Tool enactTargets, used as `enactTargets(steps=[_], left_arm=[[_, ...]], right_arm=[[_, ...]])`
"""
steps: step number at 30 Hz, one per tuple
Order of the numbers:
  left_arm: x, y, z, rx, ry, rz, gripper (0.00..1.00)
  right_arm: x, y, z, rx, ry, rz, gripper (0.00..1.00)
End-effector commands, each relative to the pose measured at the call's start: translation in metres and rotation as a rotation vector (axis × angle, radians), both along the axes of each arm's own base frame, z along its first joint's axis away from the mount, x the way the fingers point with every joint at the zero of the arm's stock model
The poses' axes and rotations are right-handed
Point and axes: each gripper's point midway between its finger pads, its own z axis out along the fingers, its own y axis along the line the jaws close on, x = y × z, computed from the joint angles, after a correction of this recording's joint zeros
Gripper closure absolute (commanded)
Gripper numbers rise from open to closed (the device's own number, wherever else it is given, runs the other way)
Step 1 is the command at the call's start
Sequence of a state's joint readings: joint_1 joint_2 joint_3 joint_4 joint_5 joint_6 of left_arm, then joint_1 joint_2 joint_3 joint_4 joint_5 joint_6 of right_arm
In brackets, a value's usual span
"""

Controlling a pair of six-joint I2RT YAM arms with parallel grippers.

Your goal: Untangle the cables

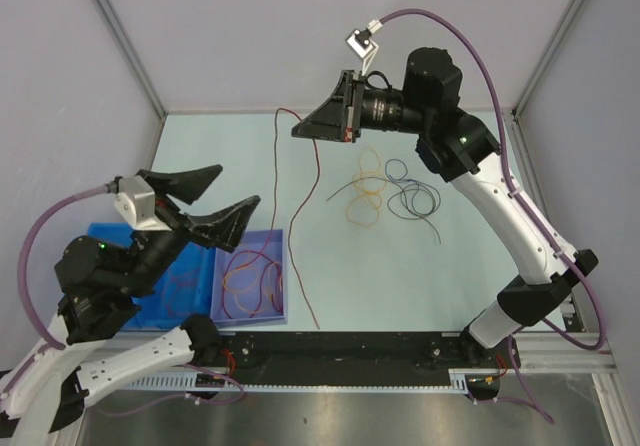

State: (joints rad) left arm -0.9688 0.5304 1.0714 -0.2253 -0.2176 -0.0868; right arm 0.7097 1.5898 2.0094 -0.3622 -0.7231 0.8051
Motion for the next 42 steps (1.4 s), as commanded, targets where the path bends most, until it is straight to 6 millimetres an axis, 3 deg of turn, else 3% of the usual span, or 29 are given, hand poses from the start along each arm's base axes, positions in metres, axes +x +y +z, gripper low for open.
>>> enactTargets(steps=[1, 7, 11, 19, 25, 28, 29, 30, 36, 42], left_arm=[[0.005, 0.008, 0.014, 0.094, -0.117, 0.065, 0.00], [0.015, 0.016, 0.044, 0.084, -0.231, 0.158, 0.00], [0.015, 0.002, 0.054, 0.134, -0.288, 0.125, 0.00], [0.009, -0.028, 0.037, 0.242, -0.303, -0.006, 0.00], [0.020, -0.054, 0.023, 0.314, -0.287, -0.063, 0.00], [0.017, -0.067, 0.024, 0.297, -0.263, -0.175, 0.00], [0.021, -0.061, 0.030, 0.284, -0.254, -0.173, 0.00], [0.008, -0.070, 0.028, 0.286, -0.261, -0.281, 0.00], [-0.026, -0.093, 0.028, 0.252, -0.214, -0.554, 0.00], [-0.046, -0.101, 0.026, 0.231, -0.149, -0.697, 0.00]], right_arm=[[-0.029, -0.024, 0.005, -0.034, -0.112, 0.069, 1.00], [-0.053, -0.031, -0.004, -0.055, -0.119, 0.237, 1.00], [-0.073, -0.040, -0.004, -0.048, -0.139, 0.355, 1.00], [-0.099, -0.056, -0.001, -0.020, -0.181, 0.460, 1.00], [-0.113, -0.059, 0.002, 0.000, -0.195, 0.540, 1.00], [-0.116, -0.061, 0.004, 0.006, -0.204, 0.552, 1.00], [-0.114, -0.061, 0.004, 0.006, -0.203, 0.547, 1.00], [-0.113, -0.060, 0.004, 0.006, -0.202, 0.542, 1.00], [-0.107, -0.058, 0.004, 0.007, -0.193, 0.543, 1.00], [-0.096, -0.056, 0.003, 0.005, -0.198, 0.520, 1.00]])
